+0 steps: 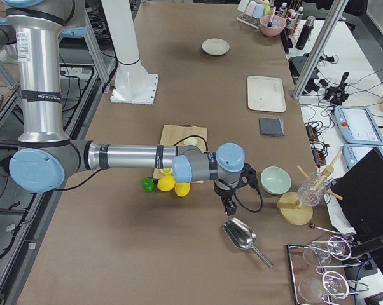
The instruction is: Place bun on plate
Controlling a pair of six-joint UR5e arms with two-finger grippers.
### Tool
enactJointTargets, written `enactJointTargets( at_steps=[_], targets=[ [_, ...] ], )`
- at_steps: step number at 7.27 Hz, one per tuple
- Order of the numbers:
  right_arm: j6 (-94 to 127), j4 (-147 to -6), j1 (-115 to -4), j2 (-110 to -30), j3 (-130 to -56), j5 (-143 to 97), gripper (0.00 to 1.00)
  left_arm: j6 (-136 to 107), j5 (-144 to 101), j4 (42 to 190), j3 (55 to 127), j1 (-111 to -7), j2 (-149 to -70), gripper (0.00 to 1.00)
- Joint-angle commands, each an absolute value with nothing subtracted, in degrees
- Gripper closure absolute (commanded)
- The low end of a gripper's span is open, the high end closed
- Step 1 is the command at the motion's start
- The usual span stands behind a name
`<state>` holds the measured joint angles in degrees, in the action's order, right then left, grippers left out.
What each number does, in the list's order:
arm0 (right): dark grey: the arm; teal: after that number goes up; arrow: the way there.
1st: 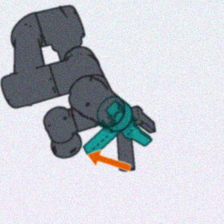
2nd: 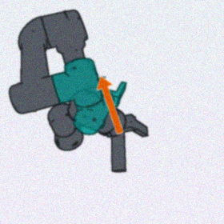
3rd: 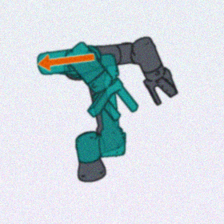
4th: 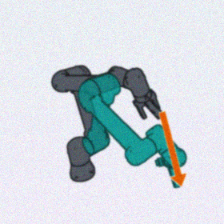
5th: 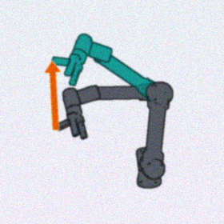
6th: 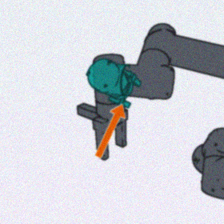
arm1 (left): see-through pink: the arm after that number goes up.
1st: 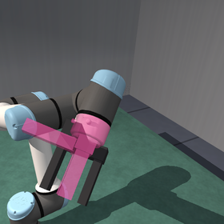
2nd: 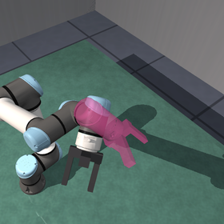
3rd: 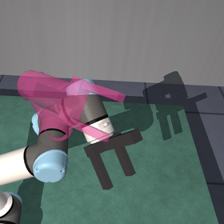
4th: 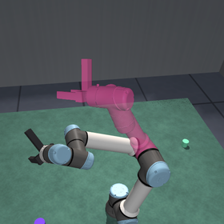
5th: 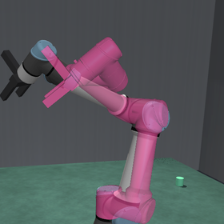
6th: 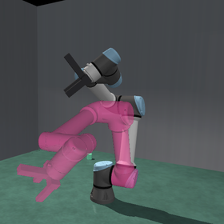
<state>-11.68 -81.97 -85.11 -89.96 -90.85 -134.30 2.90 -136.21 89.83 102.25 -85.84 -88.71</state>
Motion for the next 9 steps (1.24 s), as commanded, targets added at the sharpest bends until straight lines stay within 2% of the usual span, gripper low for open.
enactJointTargets(
  at_steps=[1,6,9],
  targets=[
    [-11.78,-81.74,-84.64,-89.65,-91.14,-134.47,0.00,2.81,-136.32,90.61,101.96,-85.52,-88.77,0.02],
    [-10.99,-81.65,-80.86,-89.03,-91.23,-134.12,0.00,-12.51,-136.32,96.32,101.60,-80.52,-89.65,0.02],
    [-11.07,-81.65,-80.86,-89.12,-91.23,-133.95,0.00,-27.35,-134.23,107.19,99.58,-69.04,-90.26,0.02]
  ],
)
